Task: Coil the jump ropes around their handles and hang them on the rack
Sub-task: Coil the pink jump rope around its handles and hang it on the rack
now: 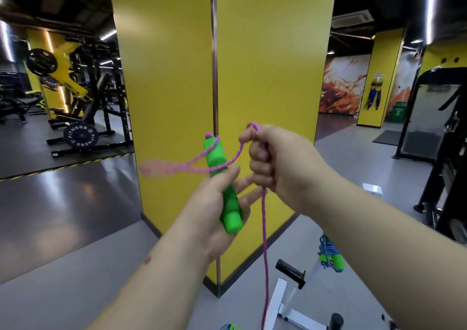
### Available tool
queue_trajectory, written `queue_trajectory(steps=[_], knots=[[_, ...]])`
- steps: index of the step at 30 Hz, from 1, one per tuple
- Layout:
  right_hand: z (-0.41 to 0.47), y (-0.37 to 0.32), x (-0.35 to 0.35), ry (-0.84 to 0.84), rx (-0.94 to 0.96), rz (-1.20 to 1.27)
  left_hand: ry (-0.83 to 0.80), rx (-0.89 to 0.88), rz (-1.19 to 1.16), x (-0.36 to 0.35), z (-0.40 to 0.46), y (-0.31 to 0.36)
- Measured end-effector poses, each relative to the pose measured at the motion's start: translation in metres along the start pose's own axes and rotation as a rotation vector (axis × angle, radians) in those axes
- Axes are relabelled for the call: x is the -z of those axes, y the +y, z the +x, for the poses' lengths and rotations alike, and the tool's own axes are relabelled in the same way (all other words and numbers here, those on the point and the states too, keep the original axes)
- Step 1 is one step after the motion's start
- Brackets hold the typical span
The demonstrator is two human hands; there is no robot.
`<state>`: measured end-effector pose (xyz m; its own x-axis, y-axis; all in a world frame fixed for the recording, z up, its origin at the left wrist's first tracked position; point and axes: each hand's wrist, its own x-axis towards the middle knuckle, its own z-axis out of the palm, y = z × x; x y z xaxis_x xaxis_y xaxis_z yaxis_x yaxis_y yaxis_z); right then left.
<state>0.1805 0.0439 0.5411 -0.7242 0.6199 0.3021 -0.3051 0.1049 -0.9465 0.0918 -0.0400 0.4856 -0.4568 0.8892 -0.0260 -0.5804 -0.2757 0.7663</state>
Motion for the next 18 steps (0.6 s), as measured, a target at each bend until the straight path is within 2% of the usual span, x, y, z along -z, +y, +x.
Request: queue_trajectory(steps=[4, 9, 10, 12, 14, 18], knots=[[0.019, -0.021, -0.009, -0.002, 0.091, -0.03, -0.09, 0.031, -0.03, -0.007, -0.016, -0.025], [0.012, 0.019, 0.012, 0.176, 0.196, -0.26, -0.143, 0.009, -0.268, -0.02, -0.008, 0.012], [0.004, 0.034, 0.015, 0.117, 0.134, -0.245, -0.165, 0.02, -0.301, -0.023, -0.006, 0.024], [-0.016, 0.057, 0.015, -0.11, -0.1, -0.138, -0.205, 0.02, -0.324, -0.028, -0.003, 0.046], [-0.032, 0.063, 0.014, -0.242, -0.232, -0.084, -0.167, -0.023, -0.304, -0.029, 0.0, 0.063], [-0.021, 0.032, 0.013, -0.096, -0.067, -0.04, 0.07, -0.135, -0.129, -0.013, 0.004, 0.053]])
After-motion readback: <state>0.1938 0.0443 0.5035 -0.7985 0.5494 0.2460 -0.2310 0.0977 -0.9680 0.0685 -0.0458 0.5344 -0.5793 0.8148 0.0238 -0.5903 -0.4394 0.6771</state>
